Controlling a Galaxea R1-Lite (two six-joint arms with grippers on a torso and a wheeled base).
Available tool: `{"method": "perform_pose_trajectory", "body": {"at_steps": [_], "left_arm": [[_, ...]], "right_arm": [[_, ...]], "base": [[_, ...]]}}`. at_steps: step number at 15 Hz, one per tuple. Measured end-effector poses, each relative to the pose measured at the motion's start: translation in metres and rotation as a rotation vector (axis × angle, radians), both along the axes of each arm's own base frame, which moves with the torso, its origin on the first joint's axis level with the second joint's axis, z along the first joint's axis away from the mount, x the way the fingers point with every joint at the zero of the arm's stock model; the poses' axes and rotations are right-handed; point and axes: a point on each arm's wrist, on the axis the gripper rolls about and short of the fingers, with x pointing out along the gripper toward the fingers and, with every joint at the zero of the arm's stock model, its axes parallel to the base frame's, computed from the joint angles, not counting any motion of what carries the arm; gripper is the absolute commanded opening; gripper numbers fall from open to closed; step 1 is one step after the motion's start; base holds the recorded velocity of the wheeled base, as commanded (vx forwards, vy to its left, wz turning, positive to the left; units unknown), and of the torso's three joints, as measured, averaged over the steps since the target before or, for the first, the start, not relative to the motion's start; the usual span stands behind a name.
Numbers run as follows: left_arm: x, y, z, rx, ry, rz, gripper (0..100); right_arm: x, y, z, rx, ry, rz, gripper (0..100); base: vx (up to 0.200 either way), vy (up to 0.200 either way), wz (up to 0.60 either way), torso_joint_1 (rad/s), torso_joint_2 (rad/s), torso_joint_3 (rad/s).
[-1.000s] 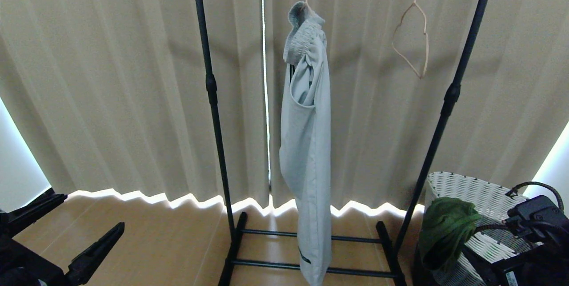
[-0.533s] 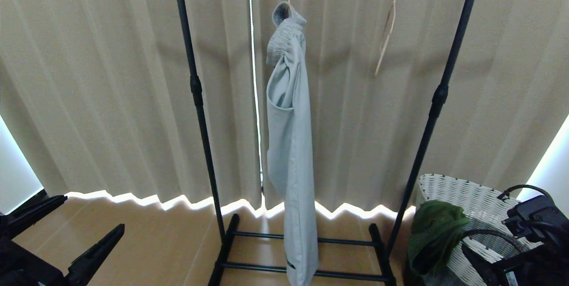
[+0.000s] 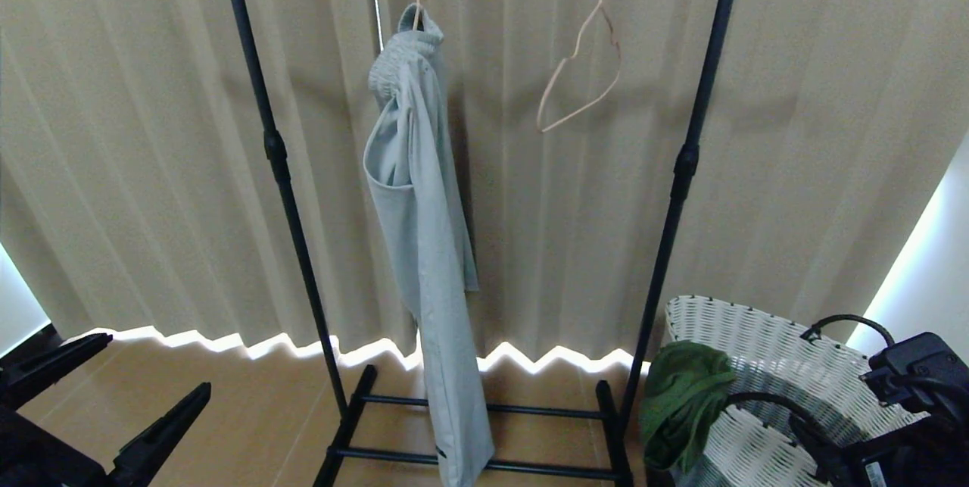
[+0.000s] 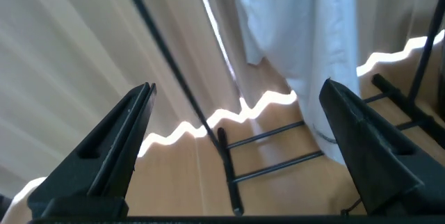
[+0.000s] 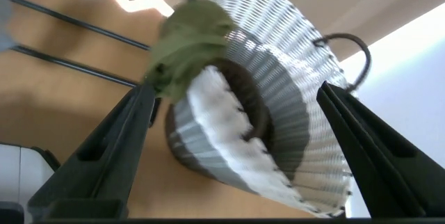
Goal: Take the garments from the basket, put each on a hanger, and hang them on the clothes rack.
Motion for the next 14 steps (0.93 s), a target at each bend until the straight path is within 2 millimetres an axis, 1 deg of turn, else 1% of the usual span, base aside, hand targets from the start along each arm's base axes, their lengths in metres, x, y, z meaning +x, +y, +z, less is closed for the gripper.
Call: {"method": "perform_pose_trajectory", "body": {"at_steps": [11,14], "left_arm": [[-0.0008,-0.0001,-0.0023,-0.002,0.012,-0.001,100],[-0.0009,-0.0006,-0.0031,-0.002,0.016,-0.006,100]], "right_arm": [[-0.0016,-0.0007,-0.0012,-0.005,0.003,0.003,100],[-0.0018,-0.0008,-0.0013,-0.006,0.003,0.003,100]], "base": [[0.000,0.000,0.00,0.000,0.00,0.000],[0.200,0.000,0.00,-0.002,0.00,0.001]]}}
